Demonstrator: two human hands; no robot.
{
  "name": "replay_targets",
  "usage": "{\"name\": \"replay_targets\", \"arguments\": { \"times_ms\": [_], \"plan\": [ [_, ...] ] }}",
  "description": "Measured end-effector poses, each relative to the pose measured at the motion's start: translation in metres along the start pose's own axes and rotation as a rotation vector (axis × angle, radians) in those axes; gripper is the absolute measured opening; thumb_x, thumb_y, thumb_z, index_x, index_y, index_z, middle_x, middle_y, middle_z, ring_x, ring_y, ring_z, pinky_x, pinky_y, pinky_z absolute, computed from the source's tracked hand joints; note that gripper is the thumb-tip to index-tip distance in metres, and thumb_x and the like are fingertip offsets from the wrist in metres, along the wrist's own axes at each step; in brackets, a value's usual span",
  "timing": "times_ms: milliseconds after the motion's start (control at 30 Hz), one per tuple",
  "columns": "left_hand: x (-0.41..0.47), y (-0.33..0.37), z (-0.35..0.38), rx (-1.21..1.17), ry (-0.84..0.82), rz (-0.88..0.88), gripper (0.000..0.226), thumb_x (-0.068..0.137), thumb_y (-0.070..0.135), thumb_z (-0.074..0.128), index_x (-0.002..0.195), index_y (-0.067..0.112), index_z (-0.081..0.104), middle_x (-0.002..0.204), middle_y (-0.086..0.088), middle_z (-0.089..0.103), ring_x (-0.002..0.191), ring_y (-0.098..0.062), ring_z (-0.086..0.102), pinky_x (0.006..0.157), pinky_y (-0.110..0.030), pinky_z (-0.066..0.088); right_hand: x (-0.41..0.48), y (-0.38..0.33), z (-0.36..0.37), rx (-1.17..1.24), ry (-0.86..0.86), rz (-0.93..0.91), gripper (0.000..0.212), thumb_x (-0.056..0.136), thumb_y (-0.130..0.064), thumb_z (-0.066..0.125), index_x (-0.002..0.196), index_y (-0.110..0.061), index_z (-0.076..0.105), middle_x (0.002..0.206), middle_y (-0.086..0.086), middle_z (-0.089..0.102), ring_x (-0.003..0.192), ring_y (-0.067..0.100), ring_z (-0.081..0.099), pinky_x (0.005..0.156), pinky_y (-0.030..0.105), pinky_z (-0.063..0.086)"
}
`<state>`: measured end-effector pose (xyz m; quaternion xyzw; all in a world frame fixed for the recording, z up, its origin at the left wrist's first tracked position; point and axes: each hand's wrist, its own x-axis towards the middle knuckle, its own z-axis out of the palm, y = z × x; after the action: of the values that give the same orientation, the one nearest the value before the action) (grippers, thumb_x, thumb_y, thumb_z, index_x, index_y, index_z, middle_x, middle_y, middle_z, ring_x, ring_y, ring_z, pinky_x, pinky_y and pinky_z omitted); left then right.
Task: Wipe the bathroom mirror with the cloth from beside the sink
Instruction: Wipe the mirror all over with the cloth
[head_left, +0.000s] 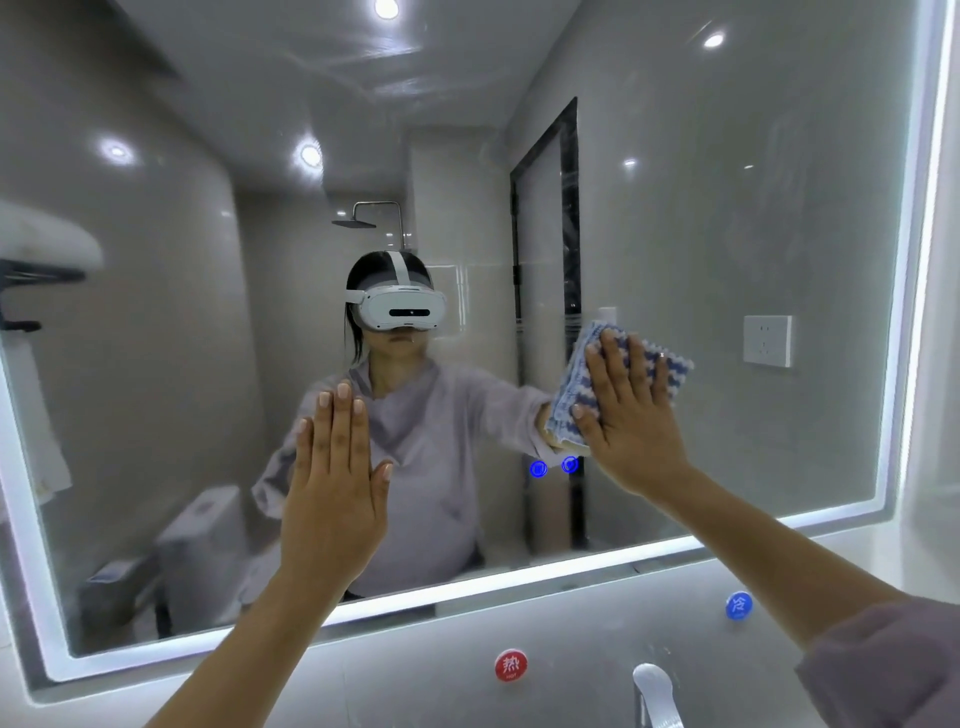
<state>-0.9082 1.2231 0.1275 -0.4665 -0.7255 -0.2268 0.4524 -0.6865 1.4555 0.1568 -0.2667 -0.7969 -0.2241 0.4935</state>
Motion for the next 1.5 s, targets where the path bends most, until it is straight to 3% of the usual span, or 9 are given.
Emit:
{"name": "replay_targets", "arguments": {
  "times_ms": [100, 267, 500, 633, 933, 1267, 1500],
  "plan": [
    [0.000, -0.001, 0.001, 0.015, 0.004, 0.007, 0.064, 0.096, 0.034, 0.020, 0.145, -0.007, 0.014, 0.156, -0.023, 0.008, 0.146, -0.036, 0.009, 0.118, -0.050, 0.015, 0.012, -0.029, 0.005, 0.013, 0.046, -0.059, 0.064, 0.099, -0.046, 0.022, 0.152, -0.013, 0.009, 0.159, 0.005, 0.009, 0.148, 0.030, 0.005, 0.118, 0.054, 0.005],
    [-0.001, -0.001, 0.001, 0.021, -0.013, 0.007, 0.064, 0.096, 0.035, 0.018, 0.146, -0.006, 0.013, 0.156, -0.023, 0.007, 0.146, -0.036, 0.007, 0.119, -0.048, 0.012, 0.029, -0.074, 0.007, 0.010, 0.060, -0.151, 0.063, 0.100, -0.049, 0.018, 0.153, -0.016, 0.010, 0.161, 0.002, 0.004, 0.148, 0.028, -0.001, 0.119, 0.050, -0.005],
    [-0.001, -0.002, 0.003, 0.039, -0.018, 0.016, 0.066, 0.096, 0.037, 0.016, 0.146, -0.006, 0.013, 0.156, -0.024, 0.005, 0.146, -0.035, 0.005, 0.120, -0.047, 0.009, 0.046, -0.129, 0.006, -0.030, 0.065, -0.350, 0.064, 0.098, -0.049, 0.022, 0.152, -0.019, 0.006, 0.160, 0.000, -0.001, 0.148, 0.026, -0.002, 0.118, 0.054, -0.001],
    [0.000, -0.002, 0.002, 0.044, -0.008, 0.024, 0.065, 0.096, 0.035, 0.019, 0.144, -0.009, 0.017, 0.154, -0.027, 0.011, 0.145, -0.038, 0.009, 0.118, -0.052, 0.015, 0.048, -0.140, 0.008, -0.032, 0.064, -0.392, 0.064, 0.098, -0.049, 0.029, 0.152, -0.019, 0.013, 0.161, 0.002, 0.009, 0.149, 0.026, 0.001, 0.119, 0.054, 0.003],
    [-0.001, -0.005, 0.003, 0.100, -0.052, 0.026, 0.066, 0.096, 0.037, 0.016, 0.145, -0.009, 0.015, 0.155, -0.027, 0.006, 0.145, -0.038, 0.004, 0.119, -0.052, 0.013, 0.044, -0.098, 0.006, -0.108, 0.041, -0.476, 0.064, 0.098, -0.055, 0.024, 0.153, -0.022, 0.018, 0.161, 0.001, 0.014, 0.149, 0.024, 0.005, 0.120, 0.046, 0.004],
    [-0.001, -0.001, 0.000, 0.059, -0.003, 0.014, 0.065, 0.096, 0.033, 0.022, 0.144, -0.010, 0.019, 0.154, -0.027, 0.012, 0.145, -0.039, 0.011, 0.117, -0.053, 0.020, 0.018, 0.007, -0.003, -0.101, 0.087, -0.292, 0.061, 0.097, -0.052, 0.031, 0.148, -0.019, 0.028, 0.155, 0.001, 0.027, 0.145, 0.027, 0.022, 0.115, 0.051, 0.023],
    [-0.001, 0.000, 0.000, 0.055, -0.016, 0.000, 0.065, 0.096, 0.034, 0.018, 0.145, -0.009, 0.016, 0.155, -0.026, 0.009, 0.145, -0.038, 0.008, 0.118, -0.052, 0.017, 0.009, 0.050, -0.004, -0.139, 0.041, -0.164, 0.067, 0.096, -0.055, 0.027, 0.151, -0.017, 0.022, 0.158, 0.004, 0.019, 0.147, 0.029, 0.014, 0.117, 0.051, 0.016]
  ]
}}
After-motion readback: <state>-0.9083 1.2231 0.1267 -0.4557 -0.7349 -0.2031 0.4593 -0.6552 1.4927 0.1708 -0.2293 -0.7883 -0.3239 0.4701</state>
